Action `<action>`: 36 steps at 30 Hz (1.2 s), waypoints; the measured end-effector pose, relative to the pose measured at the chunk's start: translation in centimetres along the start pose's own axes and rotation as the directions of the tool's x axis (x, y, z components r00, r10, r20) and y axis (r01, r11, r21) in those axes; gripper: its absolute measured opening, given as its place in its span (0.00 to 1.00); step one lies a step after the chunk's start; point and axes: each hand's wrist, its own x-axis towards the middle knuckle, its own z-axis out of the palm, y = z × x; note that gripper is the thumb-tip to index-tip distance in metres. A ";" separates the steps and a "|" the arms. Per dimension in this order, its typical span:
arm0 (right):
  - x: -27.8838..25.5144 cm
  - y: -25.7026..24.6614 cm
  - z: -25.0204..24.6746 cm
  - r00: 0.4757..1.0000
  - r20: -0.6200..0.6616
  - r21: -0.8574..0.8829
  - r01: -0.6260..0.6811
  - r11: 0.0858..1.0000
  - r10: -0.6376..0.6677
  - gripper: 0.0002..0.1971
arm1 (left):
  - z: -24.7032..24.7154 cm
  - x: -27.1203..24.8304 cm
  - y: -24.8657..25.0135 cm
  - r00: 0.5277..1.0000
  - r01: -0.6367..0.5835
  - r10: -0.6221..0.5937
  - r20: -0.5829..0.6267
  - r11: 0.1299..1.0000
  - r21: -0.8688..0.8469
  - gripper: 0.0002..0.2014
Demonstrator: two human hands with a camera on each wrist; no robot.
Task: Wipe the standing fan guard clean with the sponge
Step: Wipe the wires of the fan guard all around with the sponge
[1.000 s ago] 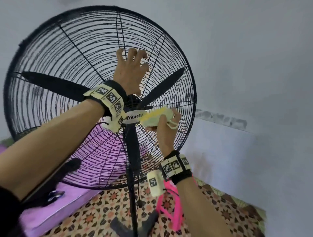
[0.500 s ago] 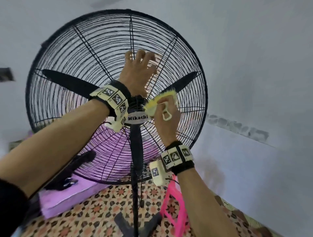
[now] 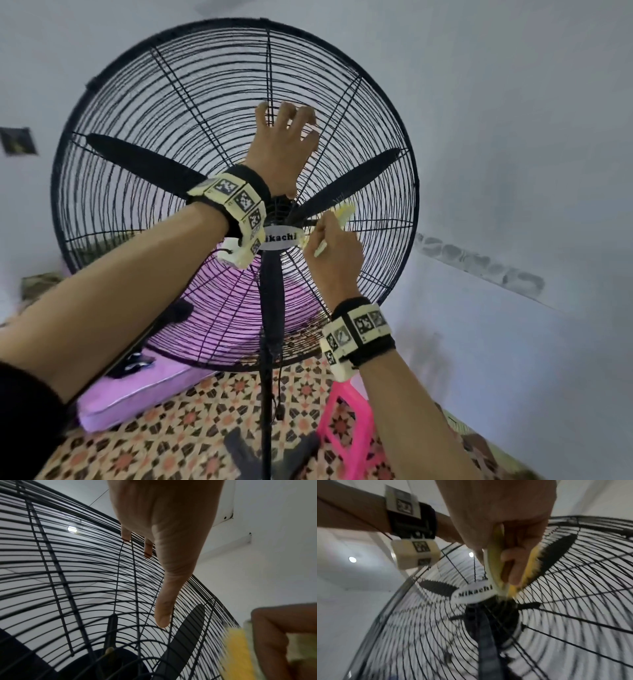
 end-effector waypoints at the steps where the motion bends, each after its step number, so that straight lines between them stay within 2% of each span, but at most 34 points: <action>1: 0.3 -0.1 -0.3 1.000 0.010 0.049 -0.009 0.999 0.008 0.05 | -0.1 0.0 0.2 1.000 0.006 -0.006 0.009 1.000 -0.005 0.48; 3: 1.4 -0.3 -0.9 0.999 -0.023 0.281 -0.033 0.959 0.041 0.06 | -0.1 0.0 0.3 1.000 0.015 -0.015 0.017 1.000 -0.020 0.48; 5: 2.1 -0.1 -1.2 0.995 -0.062 0.378 -0.048 0.925 0.077 0.07 | 0.0 -0.1 0.2 1.000 0.025 -0.024 0.010 0.999 -0.036 0.47; 7: 2.1 0.6 -1.5 0.993 0.011 0.299 -0.116 0.947 0.118 0.06 | 0.1 -0.2 0.2 1.000 0.029 -0.029 0.002 0.999 -0.043 0.45; 10: 2.5 1.4 -2.1 0.955 0.183 0.037 -0.245 0.969 0.235 0.07 | 0.0 -0.1 0.6 0.999 0.048 -0.048 -0.011 0.998 -0.038 0.45; 12: 3.3 1.2 -2.7 0.963 0.181 0.114 -0.222 0.968 0.200 0.06 | 0.0 -0.1 1.0 0.998 0.060 -0.060 -0.015 0.997 -0.043 0.46; 14: 4.1 0.9 -3.1 0.987 0.087 0.281 -0.153 0.948 0.133 0.06 | 0.1 -0.1 1.3 0.997 0.065 -0.067 -0.029 0.997 -0.049 0.44; 15: 4.3 0.9 -3.1 0.992 0.049 0.309 -0.127 0.942 0.118 0.06 | 0.2 -0.1 1.3 0.997 0.064 -0.066 -0.036 0.997 -0.047 0.44; 17: 4.1 1.5 -2.8 0.984 0.053 0.255 -0.175 0.951 0.168 0.07 | 0.3 -0.2 1.3 0.998 0.058 -0.059 -0.035 0.998 -0.029 0.45; 20: 3.5 2.7 -2.7 0.923 0.212 0.056 -0.340 0.939 0.322 0.07 | 0.1 -0.1 1.2 0.998 0.056 -0.057 -0.022 0.998 -0.021 0.45; 21: 3.5 2.8 -2.9 0.909 0.251 0.056 -0.357 0.932 0.333 0.07 | 0.0 -0.1 1.2 0.998 0.061 -0.061 -0.013 0.998 -0.021 0.45; 22: 3.6 2.6 -3.3 0.915 0.253 0.107 -0.349 0.931 0.314 0.06 | 0.1 -0.1 1.3 0.998 0.067 -0.067 -0.005 0.998 -0.021 0.45; 24: 4.2 1.8 -4.1 0.965 0.148 0.254 -0.248 0.935 0.216 0.04 | 0.2 0.0 1.3 0.997 0.075 -0.075 -0.005 0.997 -0.019 0.44; 26: 4.7 1.4 -4.1 0.993 0.005 0.287 -0.115 0.951 0.118 0.05 | 0.3 -0.1 1.3 0.997 0.077 -0.077 -0.017 0.997 -0.022 0.43; 27: 4.5 1.4 -3.9 0.995 -0.017 0.280 -0.094 0.955 0.103 0.06 | 0.3 -0.1 1.4 0.997 0.073 -0.074 -0.025 0.997 -0.022 0.43; 29: 3.5 2.3 -3.4 0.986 0.012 0.249 -0.164 0.955 0.166 0.08 | 0.4 -0.1 1.5 0.998 0.059 -0.060 -0.029 0.998 -0.025 0.42; 32: 2.7 3.4 -3.8 0.946 0.116 0.192 -0.321 0.927 0.304 0.09 | 0.5 0.0 1.2 0.997 0.063 -0.064 -0.031 0.997 -0.033 0.42; 34: 3.4 3.4 -4.6 0.955 0.112 0.213 -0.295 0.932 0.276 0.10 | 0.7 0.0 1.0 0.998 0.060 -0.062 -0.031 0.998 -0.036 0.44; 36: 4.5 2.6 -5.2 0.981 0.070 0.273 -0.192 0.943 0.180 0.10 | 0.8 0.0 0.9 0.998 0.055 -0.057 -0.040 0.997 -0.046 0.44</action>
